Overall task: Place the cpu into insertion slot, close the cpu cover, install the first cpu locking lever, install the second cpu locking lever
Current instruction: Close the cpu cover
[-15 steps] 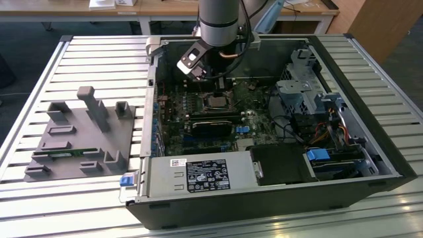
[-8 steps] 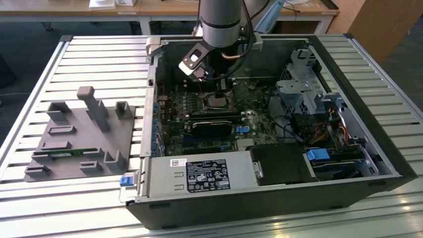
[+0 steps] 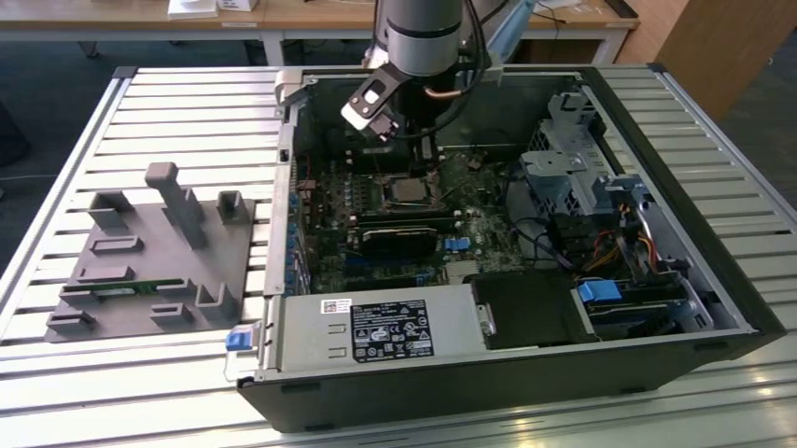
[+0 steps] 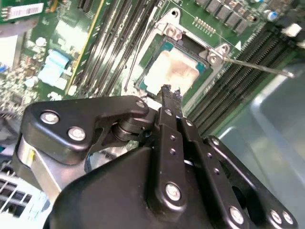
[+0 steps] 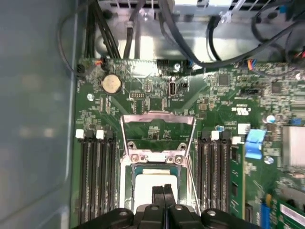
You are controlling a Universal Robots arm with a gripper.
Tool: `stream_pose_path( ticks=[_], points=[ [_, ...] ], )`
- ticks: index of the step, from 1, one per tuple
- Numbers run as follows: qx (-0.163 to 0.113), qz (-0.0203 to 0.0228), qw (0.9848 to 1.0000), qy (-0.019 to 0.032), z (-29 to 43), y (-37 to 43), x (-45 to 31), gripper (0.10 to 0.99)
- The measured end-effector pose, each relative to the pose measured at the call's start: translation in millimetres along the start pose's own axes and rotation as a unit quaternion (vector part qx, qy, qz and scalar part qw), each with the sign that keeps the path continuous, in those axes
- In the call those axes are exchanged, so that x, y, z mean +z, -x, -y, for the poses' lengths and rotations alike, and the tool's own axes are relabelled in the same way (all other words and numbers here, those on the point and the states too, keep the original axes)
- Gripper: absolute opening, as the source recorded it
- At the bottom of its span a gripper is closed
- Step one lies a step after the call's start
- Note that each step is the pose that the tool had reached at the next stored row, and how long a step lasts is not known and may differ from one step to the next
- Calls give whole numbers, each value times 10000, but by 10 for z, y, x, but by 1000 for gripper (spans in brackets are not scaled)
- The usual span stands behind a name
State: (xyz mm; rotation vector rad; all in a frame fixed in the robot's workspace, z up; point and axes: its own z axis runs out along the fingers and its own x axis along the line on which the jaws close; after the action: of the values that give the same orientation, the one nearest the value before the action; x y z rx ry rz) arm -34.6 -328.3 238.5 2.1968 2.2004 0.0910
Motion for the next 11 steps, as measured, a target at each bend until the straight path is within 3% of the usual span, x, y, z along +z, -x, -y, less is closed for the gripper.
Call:
stream_pose_path(
  ticks=[4,7,9,11],
  points=[
    [0,1,10000,-2,-11,-3,-179,106],
    [-1,-5,10000,-12,-29,-4,-230,106],
    [3,-52,10000,-26,-57,-4,-229,106],
    [9,-138,9999,-47,-97,-4,-227,106]
  ],
)
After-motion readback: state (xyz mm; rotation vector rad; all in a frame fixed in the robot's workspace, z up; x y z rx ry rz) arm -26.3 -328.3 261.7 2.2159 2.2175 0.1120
